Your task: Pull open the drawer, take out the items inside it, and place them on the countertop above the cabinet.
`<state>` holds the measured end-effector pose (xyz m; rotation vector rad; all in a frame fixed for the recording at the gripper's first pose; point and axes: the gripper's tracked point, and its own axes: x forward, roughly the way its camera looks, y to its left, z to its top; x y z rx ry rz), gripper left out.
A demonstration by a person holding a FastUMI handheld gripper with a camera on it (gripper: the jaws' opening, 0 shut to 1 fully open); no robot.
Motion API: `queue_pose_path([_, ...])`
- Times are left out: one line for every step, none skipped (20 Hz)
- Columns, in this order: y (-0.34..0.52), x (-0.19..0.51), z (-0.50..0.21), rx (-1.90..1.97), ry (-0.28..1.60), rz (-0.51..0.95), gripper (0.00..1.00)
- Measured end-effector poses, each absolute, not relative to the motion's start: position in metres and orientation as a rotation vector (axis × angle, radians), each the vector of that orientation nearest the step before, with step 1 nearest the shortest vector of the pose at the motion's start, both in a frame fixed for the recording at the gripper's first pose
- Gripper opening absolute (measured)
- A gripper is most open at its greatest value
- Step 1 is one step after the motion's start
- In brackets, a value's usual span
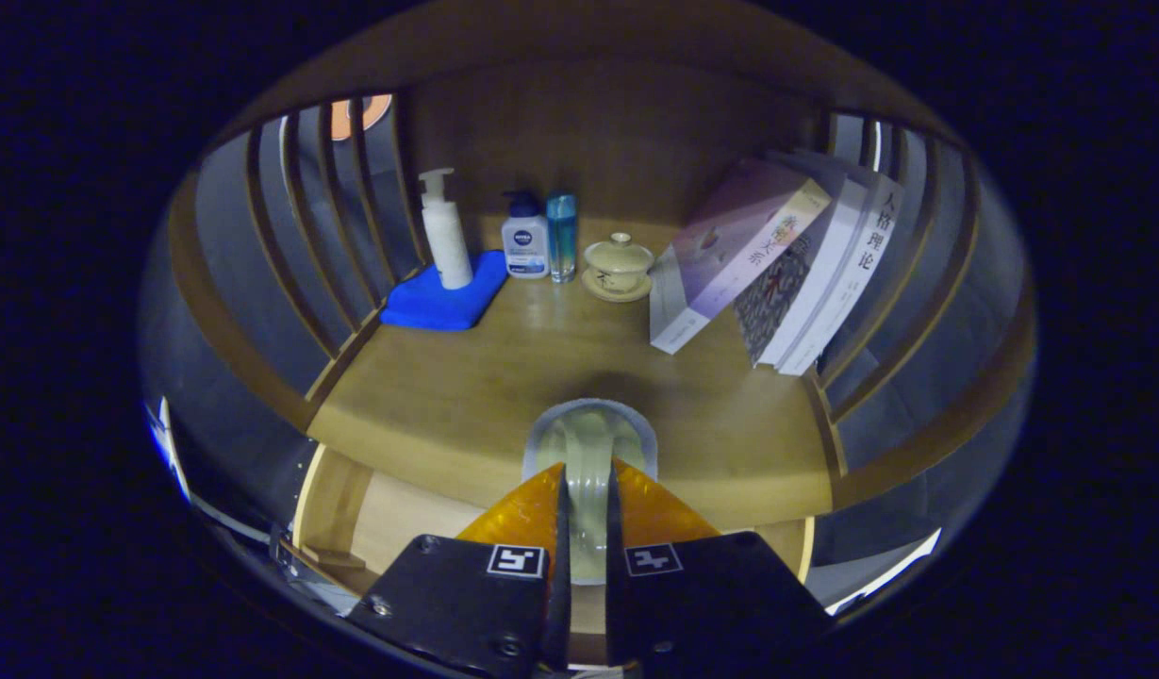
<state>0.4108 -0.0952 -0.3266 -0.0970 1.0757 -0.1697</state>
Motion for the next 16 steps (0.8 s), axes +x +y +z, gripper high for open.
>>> queue_pose_path([-0.098, 0.419, -0.330, -0.093, 1.078, -0.168, 0.18])
queue_pose_path([-0.102, 0.426, -0.335, -0.095, 1.081, -0.174, 0.18])
queue_pose_path([-0.107, 0.429, -0.341, -0.090, 1.091, -0.185, 0.18])
queue_pose_path([-0.107, 0.432, -0.347, -0.079, 1.105, -0.180, 0.18])
queue_pose_path([-0.107, 0.435, -0.352, -0.076, 1.114, -0.181, 0.18])
queue_pose_path([-0.110, 0.440, -0.355, -0.077, 1.120, -0.181, 0.18])
queue_pose_path([-0.110, 0.447, -0.356, -0.082, 1.117, -0.179, 0.18])
queue_pose_path([-0.110, 0.454, -0.357, -0.087, 1.110, -0.182, 0.18])
queue_pose_path([-0.110, 0.460, -0.359, -0.094, 1.107, -0.179, 0.17])
queue_pose_path([-0.110, 0.465, -0.363, -0.099, 1.108, -0.181, 0.18])
queue_pose_path([-0.109, 0.468, -0.367, -0.109, 1.117, -0.178, 0.18])
queue_pose_path([-0.108, 0.474, -0.371, -0.117, 1.115, -0.179, 0.18])
queue_pose_path([-0.108, 0.478, -0.373, -0.131, 1.115, -0.176, 0.18])
queue_pose_path([-0.108, 0.484, -0.374, -0.146, 1.102, -0.173, 0.18])
queue_pose_path([-0.108, 0.487, -0.376, -0.163, 1.096, -0.167, 0.18])
queue_pose_path([-0.108, 0.490, -0.376, -0.170, 1.087, -0.171, 0.23])
